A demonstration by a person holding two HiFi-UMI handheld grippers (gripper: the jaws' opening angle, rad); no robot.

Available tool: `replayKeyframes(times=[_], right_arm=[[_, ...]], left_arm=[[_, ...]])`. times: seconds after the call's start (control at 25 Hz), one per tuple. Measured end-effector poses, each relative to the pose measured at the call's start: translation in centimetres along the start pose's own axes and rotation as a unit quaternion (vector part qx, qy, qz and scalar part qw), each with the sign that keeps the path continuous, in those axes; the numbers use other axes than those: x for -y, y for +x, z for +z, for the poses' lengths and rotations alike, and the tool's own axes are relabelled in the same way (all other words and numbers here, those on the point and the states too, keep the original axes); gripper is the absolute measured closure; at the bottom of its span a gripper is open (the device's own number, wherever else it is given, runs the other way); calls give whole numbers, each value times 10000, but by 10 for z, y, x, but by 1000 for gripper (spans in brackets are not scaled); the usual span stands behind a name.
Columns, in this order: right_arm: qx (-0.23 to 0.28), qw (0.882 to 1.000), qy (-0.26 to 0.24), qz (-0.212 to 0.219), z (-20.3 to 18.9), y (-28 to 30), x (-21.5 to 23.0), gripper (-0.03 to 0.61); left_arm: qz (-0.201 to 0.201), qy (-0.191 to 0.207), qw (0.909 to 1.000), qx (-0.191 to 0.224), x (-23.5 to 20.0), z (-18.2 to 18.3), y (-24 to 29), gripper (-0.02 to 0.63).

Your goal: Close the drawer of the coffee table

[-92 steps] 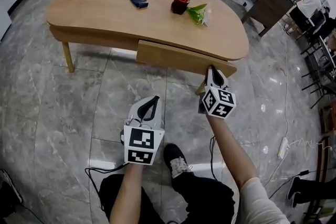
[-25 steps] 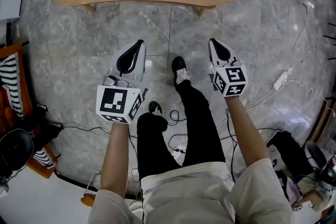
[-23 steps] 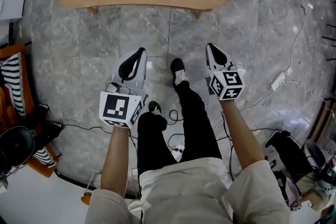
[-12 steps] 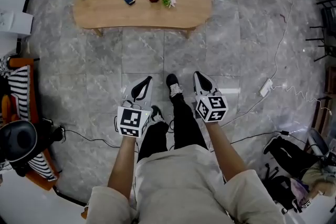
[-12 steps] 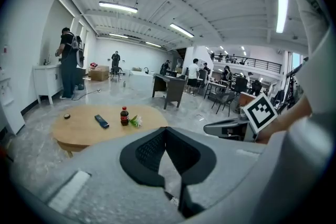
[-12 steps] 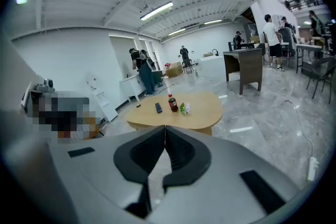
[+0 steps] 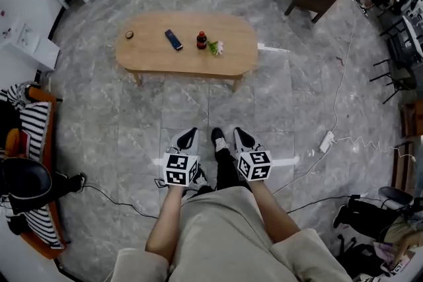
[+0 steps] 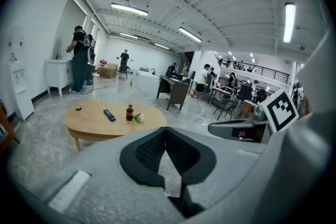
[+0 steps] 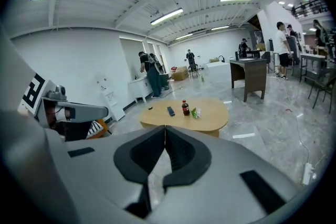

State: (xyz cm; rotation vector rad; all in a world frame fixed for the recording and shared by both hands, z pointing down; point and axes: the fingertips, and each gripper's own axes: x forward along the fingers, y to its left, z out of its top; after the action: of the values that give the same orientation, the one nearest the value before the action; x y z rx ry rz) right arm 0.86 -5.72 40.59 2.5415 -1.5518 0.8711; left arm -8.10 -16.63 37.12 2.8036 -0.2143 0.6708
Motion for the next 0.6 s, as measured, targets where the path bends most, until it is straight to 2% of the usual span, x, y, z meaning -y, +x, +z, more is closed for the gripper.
replayKeyframes(times=[0.16, 0.36, 0.44, 0.6], right_arm=[[-66, 10000, 43, -24, -9, -21, -22, 561], [-75, 9999, 138, 33, -27, -28, -47, 561], [-38, 10000, 37, 14, -25, -27, -45, 561], [110, 9997, 189, -102, -21, -31, -37, 563]], left_arm=[[-134, -93, 9998, -61, 16, -9, -17, 606], [-247, 39, 9996, -137, 20, -15, -33, 606], [-263, 70, 9996, -120, 21, -14, -33, 606], [-292, 155, 9994, -104, 26, -17, -36, 606]])
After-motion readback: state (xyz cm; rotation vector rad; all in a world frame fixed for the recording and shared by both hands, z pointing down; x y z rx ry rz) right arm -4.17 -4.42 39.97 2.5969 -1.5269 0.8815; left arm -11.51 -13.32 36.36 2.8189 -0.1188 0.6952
